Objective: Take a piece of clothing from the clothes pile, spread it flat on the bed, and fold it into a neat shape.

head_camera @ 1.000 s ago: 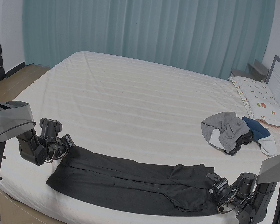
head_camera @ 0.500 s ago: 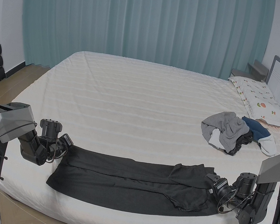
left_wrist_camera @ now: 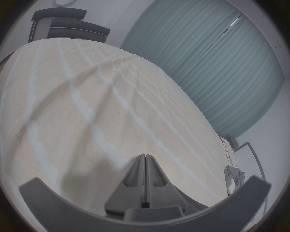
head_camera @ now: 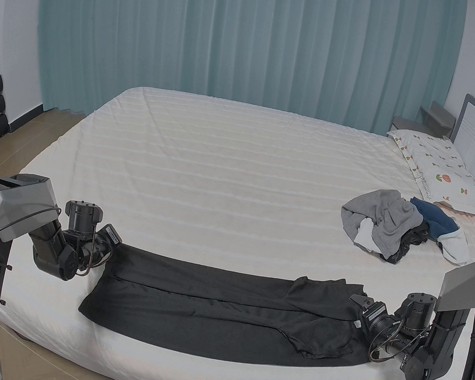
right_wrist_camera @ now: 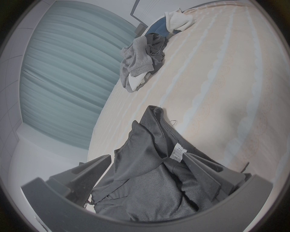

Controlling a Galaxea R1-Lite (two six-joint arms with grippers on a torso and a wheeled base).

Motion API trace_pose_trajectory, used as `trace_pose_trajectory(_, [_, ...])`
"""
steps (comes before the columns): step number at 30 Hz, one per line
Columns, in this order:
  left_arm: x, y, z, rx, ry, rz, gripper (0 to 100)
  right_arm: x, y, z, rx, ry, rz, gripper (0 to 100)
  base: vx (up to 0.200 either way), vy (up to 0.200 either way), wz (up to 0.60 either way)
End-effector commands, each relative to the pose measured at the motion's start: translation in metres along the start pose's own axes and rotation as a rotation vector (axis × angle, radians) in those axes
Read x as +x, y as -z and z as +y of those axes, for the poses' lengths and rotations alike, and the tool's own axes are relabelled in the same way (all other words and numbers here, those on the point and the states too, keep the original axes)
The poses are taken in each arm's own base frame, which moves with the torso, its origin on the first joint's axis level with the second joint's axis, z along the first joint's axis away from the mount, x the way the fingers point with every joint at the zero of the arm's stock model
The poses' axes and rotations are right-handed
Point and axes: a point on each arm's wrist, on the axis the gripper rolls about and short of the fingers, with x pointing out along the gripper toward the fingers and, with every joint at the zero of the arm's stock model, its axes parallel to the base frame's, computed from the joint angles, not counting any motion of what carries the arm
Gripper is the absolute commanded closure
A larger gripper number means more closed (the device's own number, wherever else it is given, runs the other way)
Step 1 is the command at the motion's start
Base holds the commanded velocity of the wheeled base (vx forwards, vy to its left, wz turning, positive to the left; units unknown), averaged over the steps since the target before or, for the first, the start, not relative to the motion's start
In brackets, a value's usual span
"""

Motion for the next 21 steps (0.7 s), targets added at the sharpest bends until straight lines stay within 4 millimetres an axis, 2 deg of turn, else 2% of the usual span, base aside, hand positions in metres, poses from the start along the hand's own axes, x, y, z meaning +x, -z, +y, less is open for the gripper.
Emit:
trace_pose_trajectory(1, [-0.001,-0.001,0.001,-0.003,-0.001,-0.002,100,0.0,-0.001,0.001,-0.001,-0.009,-0.005,0,0.0,0.0,0.0])
trace_pose_trajectory(7, [-0.002,-0.001,0.0,-0.004,0.001,0.008,100,0.0,-0.001,0.001,-0.001,-0.011,-0.006,0,0.0,0.0,0.0])
trace_pose_trajectory(8, [-0.003,-0.001,-0.001,-0.004,0.003,0.006,0,0.0,-0.001,0.001,-0.001,-0.01,-0.008,0,0.0,0.0,0.0])
trace_pose_trajectory(15, [-0.011,-0.005,0.001,-0.007,0.008,0.01,0,-0.001,-0.001,0.002,-0.001,-0.01,-0.008,0,0.0,0.0,0.0])
trace_pose_trajectory(18, [-0.02,-0.012,-0.002,-0.01,0.017,0.011,0,-0.002,-0.001,0.002,-0.001,-0.009,-0.005,0,0.0,0.0,0.0])
trace_pose_trajectory(21, [-0.041,-0.007,-0.001,0.007,0.085,0.122,0,-0.002,-0.001,0.002,0.001,-0.009,-0.005,0,0.0,0.0,0.0])
